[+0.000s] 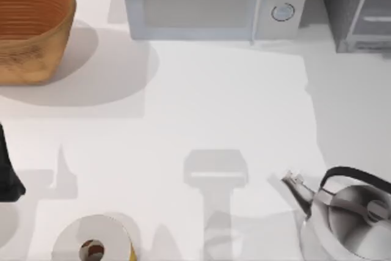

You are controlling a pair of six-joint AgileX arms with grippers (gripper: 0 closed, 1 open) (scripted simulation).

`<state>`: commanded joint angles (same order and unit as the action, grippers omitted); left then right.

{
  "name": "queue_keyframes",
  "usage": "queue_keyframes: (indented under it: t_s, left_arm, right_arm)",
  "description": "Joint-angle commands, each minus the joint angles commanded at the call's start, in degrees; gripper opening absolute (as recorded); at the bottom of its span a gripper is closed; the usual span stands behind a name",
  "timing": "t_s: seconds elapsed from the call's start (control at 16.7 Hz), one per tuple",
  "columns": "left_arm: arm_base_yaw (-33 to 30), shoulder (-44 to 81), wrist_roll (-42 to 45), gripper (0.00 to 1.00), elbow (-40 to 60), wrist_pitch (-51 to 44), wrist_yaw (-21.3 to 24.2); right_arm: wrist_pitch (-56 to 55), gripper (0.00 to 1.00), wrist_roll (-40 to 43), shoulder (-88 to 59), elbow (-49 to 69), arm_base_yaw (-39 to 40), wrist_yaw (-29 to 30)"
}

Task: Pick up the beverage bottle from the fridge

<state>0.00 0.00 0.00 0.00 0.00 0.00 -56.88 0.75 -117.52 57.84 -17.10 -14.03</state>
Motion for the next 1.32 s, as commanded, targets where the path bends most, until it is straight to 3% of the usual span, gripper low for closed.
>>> queue_keyframes:
  t_s: [0.3,0.78,1.02,1.32]
  left_arm:
    - [0.0,0.0,0.0,1.0,0.0,0.0,0.0]
    - [0.0,0.0,0.0,1.0,0.0,0.0,0.0]
    - [0.0,0.0,0.0,1.0,0.0,0.0,0.0]
    - [0.0,0.0,0.0,1.0,0.0,0.0,0.0]
  right_arm:
    - [-3.76,0.0,-0.05,4.86,-6.12,-0.65,-1.67]
    - [-0.65,0.0,0.0,9.74,-8.42,0.59,-0.78]
    - [6.83,0.0,0.14,23.84,-14.79,2.69,1.41]
    - [21.29,0.0,-0.1,51.89,-27.31,6.49,5.11]
